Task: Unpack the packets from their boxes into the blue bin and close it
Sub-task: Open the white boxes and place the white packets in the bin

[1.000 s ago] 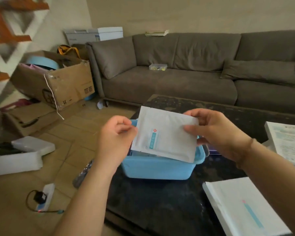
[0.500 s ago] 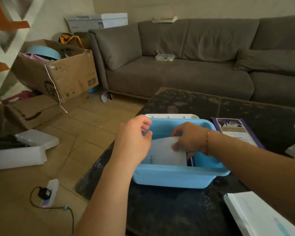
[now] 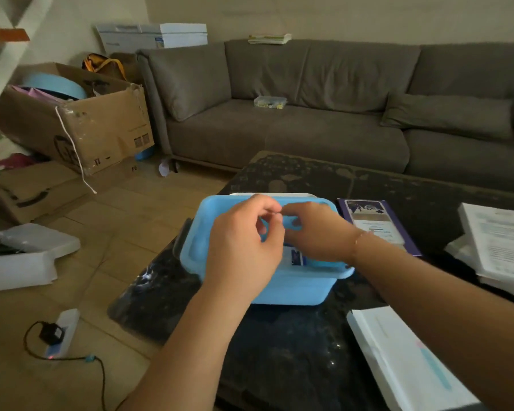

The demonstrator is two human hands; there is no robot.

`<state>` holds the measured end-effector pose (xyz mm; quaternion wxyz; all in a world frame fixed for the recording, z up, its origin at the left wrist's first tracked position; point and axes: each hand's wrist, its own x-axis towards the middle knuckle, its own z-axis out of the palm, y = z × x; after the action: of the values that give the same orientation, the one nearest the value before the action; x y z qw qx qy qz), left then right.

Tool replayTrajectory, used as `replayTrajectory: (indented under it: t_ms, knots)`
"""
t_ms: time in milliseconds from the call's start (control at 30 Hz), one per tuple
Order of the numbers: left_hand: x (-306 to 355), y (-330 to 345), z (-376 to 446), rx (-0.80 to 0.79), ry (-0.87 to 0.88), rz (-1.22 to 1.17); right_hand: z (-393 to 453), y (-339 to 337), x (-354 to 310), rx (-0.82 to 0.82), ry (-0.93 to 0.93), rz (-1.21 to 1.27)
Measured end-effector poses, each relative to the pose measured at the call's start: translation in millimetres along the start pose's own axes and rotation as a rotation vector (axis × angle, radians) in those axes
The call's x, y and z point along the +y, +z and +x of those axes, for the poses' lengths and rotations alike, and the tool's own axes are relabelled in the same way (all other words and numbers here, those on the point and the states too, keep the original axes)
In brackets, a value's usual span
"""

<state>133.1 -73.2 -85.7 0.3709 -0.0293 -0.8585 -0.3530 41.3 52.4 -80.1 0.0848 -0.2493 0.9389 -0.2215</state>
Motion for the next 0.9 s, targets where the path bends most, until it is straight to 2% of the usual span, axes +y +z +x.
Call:
replayTrajectory:
  t_ms: [67, 133, 200, 267, 333, 400, 433, 600, 633, 767, 833, 900]
  knots:
    - [9, 7, -16, -0.024, 0.113, -0.029, -54, -9, 8, 0.294, -0.143, 0.183]
    - [16, 15, -35, -0.122, 0.181, -0.058, -116, 0, 26, 0.549, -0.244, 0.216]
    - [22, 20, -54, -0.274, 0.225, -0.07, -166, 20, 47, 0.652, -0.188, 0.107]
    - [28, 25, -70, -0.476, 0.312, -0.007, -191, 37, 61, 0.553, -0.086, -0.083]
    - [34, 30, -78, -0.741, 0.356, 0.121, -196, 48, 61, 0.291, 0.044, -0.322]
    - [35, 37, -84, -0.965, 0.32, 0.257, -200, 54, 61, 0.075, 0.1, -0.381]
    - [35, 41, -87, -1.021, 0.313, 0.308, -201, 56, 63, 0.079, 0.099, -0.369]
    - [36, 57, -103, -1.082, 0.321, 0.299, -207, 66, 74, 0.18, 0.08, -0.37]
    - [36, 58, -105, -1.07, 0.315, 0.288, -208, 68, 78, 0.257, 0.06, -0.337]
    - [41, 64, -112, -0.875, 0.202, 0.067, -212, 68, 88, 0.565, 0.126, -0.02]
    - [46, 67, -115, -0.766, 0.238, -0.061, -213, 66, 90, 0.647, 0.192, 0.176]
    - [51, 71, -117, -0.742, 0.313, -0.085, -214, 59, 90, 0.726, 0.211, 0.314]
